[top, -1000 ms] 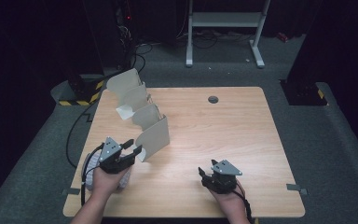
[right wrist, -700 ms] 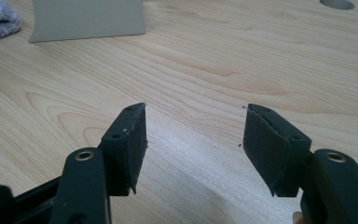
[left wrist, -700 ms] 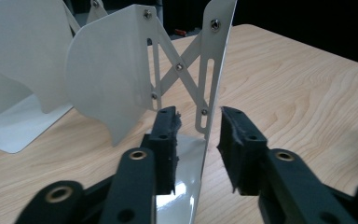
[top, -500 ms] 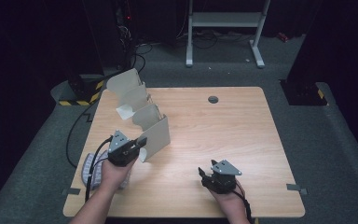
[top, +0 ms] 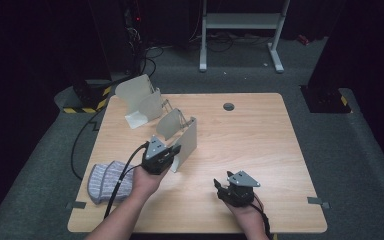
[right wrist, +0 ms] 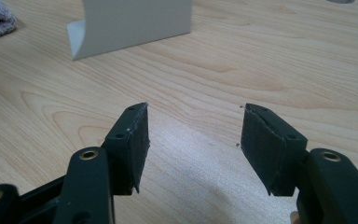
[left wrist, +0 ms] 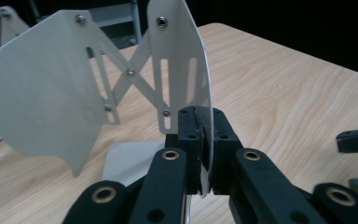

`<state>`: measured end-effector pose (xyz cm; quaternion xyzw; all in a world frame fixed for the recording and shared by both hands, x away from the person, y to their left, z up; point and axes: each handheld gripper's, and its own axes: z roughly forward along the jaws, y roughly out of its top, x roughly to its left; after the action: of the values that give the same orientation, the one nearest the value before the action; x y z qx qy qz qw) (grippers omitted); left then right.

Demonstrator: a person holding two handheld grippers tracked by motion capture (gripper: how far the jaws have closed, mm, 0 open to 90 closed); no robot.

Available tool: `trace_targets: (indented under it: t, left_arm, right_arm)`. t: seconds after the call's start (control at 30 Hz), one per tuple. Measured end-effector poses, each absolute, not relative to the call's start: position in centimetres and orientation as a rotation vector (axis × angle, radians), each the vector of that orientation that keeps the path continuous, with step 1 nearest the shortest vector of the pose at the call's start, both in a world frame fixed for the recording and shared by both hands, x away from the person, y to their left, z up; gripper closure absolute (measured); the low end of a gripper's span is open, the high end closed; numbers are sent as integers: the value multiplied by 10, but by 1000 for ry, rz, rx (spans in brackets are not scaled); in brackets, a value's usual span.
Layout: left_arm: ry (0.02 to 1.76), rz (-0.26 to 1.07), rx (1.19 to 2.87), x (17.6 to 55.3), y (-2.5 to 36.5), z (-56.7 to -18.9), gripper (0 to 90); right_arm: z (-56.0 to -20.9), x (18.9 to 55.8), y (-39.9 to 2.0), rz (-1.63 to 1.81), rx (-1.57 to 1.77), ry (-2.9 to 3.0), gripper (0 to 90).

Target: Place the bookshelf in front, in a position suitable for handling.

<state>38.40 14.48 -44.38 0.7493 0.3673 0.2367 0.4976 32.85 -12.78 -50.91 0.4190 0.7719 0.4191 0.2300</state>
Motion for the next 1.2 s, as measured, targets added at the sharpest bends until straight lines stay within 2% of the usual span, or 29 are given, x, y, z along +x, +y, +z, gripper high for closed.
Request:
trace_targets:
  t: [0.3, 0.43, 0.47, 0.5, 0.57, 0.67, 0.87, 1.2]
  left_arm:
    - [818, 537, 1831, 379, 92, -444, 749]
    - [784, 532, 1831, 376, 88, -443, 706]
    - [775, 536, 1830, 375, 87, -442, 629]
    - [767, 541, 1832, 373, 88, -442, 629]
    - [751, 545, 1839, 367, 92, -440, 544]
    - [724, 546, 1841, 354, 104, -438, 507]
    - [744, 521, 1856, 332, 140, -452, 488]
    - [882, 621, 1908, 315, 210, -479, 489]
  right_arm:
    - [-510, 329, -129, 1155, 1156, 2125, 418]
    - [-510, 329, -129, 1156, 1157, 2128, 415]
    - [-510, 329, -129, 1155, 1155, 2128, 413]
    - [-510, 329, -129, 1156, 1156, 2128, 410]
    - [-510, 329, -128, 1158, 1163, 2130, 402]
    - [-510, 329, -128, 1157, 1161, 2131, 398]
    - [-512, 328, -121, 1147, 1148, 2139, 381]
    - [-513, 324, -109, 1148, 1096, 2129, 345]
